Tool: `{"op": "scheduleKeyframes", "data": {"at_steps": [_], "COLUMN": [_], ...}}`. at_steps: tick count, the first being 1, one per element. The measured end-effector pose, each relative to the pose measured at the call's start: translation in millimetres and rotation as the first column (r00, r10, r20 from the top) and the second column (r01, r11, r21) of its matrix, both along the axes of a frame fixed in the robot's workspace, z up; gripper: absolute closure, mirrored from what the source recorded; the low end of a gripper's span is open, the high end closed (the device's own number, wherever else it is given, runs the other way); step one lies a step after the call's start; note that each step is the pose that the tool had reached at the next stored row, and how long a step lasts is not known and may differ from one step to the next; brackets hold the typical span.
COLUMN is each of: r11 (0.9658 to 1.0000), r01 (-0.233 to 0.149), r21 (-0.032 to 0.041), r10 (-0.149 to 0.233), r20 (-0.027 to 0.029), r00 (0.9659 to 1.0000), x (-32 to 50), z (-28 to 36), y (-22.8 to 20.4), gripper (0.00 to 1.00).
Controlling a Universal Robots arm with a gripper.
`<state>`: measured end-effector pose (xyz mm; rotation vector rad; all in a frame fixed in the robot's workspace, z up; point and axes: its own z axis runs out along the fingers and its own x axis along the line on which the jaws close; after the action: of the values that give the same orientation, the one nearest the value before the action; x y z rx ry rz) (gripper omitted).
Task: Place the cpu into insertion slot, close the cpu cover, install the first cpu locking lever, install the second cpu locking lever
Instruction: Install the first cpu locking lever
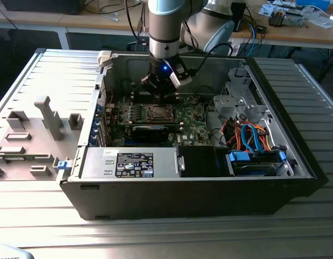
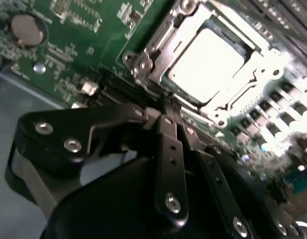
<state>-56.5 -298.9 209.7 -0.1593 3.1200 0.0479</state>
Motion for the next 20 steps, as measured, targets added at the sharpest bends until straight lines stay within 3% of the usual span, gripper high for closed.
{"op": "scheduleKeyframes", "data": {"at_steps": [3, 6, 11, 12, 20], "r11": [1.0000, 1.0000, 0.9988, 0.9985, 0.9984], "r01": [0.000, 0.000, 0.001, 0.001, 0.006], "r21": [-0.0005, -0.0021, -0.0483, -0.0546, -0.0569], "r10": [0.000, 0.000, -0.001, -0.001, -0.006], "r20": [-0.0001, 0.0000, -0.0002, -0.0002, -0.0001], "r00": [1.0000, 1.0000, 1.0000, 1.0000, 1.0000], "x": [-0.1, -0.1, 0.0, -0.1, -0.1], "z": [11.5, 12.5, 12.5, 12.3, 7.0], "y": [-0.1, -1.1, -5.2, -7.0, -32.0], "gripper": [0.89, 0.89, 0.89, 0.89, 0.89]}}
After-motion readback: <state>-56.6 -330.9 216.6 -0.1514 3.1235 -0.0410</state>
